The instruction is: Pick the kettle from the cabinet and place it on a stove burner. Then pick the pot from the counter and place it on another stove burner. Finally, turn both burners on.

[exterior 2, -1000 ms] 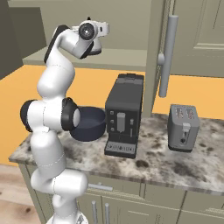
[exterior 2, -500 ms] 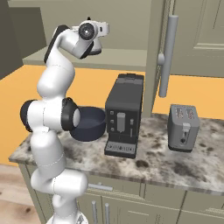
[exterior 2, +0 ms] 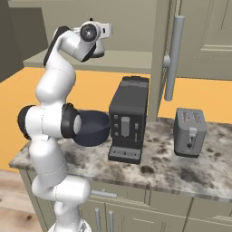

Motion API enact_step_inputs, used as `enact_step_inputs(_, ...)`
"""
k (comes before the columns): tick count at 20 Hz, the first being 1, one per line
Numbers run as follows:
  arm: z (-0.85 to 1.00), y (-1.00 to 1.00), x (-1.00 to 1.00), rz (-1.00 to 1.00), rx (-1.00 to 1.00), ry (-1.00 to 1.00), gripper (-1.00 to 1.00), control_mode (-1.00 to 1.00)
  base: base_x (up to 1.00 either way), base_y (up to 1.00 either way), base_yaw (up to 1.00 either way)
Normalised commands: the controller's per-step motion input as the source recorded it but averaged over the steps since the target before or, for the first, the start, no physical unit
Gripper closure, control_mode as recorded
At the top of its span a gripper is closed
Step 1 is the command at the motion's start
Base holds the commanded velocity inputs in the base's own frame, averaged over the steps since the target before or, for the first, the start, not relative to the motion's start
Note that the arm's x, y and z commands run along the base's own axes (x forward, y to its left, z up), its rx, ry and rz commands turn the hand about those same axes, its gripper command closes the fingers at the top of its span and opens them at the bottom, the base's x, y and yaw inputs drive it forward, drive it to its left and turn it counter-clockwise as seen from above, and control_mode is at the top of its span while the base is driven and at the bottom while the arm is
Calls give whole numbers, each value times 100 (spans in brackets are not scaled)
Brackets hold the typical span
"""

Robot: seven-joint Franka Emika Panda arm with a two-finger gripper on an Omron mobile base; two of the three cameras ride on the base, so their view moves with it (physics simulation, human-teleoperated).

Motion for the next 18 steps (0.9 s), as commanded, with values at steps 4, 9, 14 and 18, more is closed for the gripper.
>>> enact_step_inputs(4, 0, 0, -41, -1, 0, -1, 100, -100, 0, 0, 0)
enact_step_inputs(9, 0, 0, -49, -2, 0, -1, 100, -100, 0, 0, 0)
enact_step_inputs(14, 0, 0, -54, -1, 0, -1, 100, -100, 0, 0, 0)
enact_step_inputs(18, 0, 0, -61, 0, 1, -1, 100, -100, 0, 0, 0)
